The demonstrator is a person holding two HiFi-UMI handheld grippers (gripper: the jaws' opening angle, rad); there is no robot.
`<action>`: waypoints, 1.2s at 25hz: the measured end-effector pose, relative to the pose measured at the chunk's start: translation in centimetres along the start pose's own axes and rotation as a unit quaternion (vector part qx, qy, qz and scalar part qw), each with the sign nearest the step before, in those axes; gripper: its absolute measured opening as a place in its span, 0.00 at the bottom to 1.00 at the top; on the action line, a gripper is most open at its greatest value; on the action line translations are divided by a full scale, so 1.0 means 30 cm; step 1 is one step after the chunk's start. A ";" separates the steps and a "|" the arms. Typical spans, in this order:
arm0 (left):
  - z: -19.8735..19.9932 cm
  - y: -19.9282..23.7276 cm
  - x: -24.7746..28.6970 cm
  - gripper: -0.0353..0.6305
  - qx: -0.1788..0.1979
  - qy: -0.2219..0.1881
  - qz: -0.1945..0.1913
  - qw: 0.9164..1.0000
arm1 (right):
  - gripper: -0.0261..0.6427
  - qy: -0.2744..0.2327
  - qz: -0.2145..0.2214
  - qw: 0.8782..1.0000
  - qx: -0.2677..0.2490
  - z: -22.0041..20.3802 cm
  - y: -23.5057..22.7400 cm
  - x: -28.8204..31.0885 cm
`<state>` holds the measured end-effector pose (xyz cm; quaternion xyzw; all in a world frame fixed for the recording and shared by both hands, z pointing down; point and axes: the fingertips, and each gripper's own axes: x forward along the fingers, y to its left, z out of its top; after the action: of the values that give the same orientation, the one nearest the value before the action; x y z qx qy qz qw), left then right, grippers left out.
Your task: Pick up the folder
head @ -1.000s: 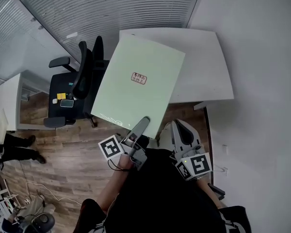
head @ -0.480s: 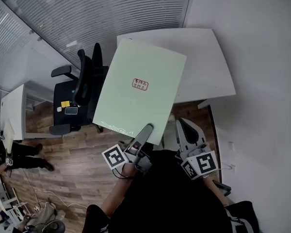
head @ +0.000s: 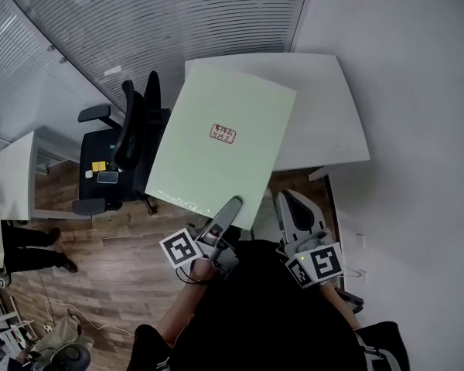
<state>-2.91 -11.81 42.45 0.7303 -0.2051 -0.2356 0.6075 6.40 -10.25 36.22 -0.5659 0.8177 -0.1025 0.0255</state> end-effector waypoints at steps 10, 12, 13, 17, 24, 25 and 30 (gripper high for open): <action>-0.003 0.004 0.008 0.47 -0.005 0.005 0.000 1.000 | 0.04 0.004 0.016 1.000 -0.004 0.005 0.015 0.009; -0.004 0.001 0.008 0.47 -0.005 0.005 -0.003 1.000 | 0.04 0.005 0.021 1.000 -0.006 0.006 0.023 0.008; -0.005 -0.002 0.009 0.47 -0.006 0.005 -0.004 1.000 | 0.04 0.005 0.023 1.000 -0.007 0.007 0.026 0.007; -0.004 -0.002 0.009 0.47 -0.001 0.013 -0.005 1.000 | 0.04 0.007 0.028 1.000 -0.008 0.001 0.041 0.014; -0.013 0.001 0.010 0.47 -0.007 0.026 -0.002 1.000 | 0.04 0.007 0.031 0.999 -0.015 0.001 0.059 0.015; -0.012 0.002 0.010 0.47 -0.006 0.026 -0.002 1.000 | 0.04 0.006 0.031 0.999 -0.014 0.001 0.059 0.015; -0.015 0.009 0.006 0.47 -0.004 0.030 0.001 1.000 | 0.04 0.005 0.026 1.000 -0.011 -0.004 0.056 0.013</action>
<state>-2.50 -11.61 42.76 0.7340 -0.1869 -0.2139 0.6169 4.70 -10.01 36.03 -0.5445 0.8331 -0.0961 0.0176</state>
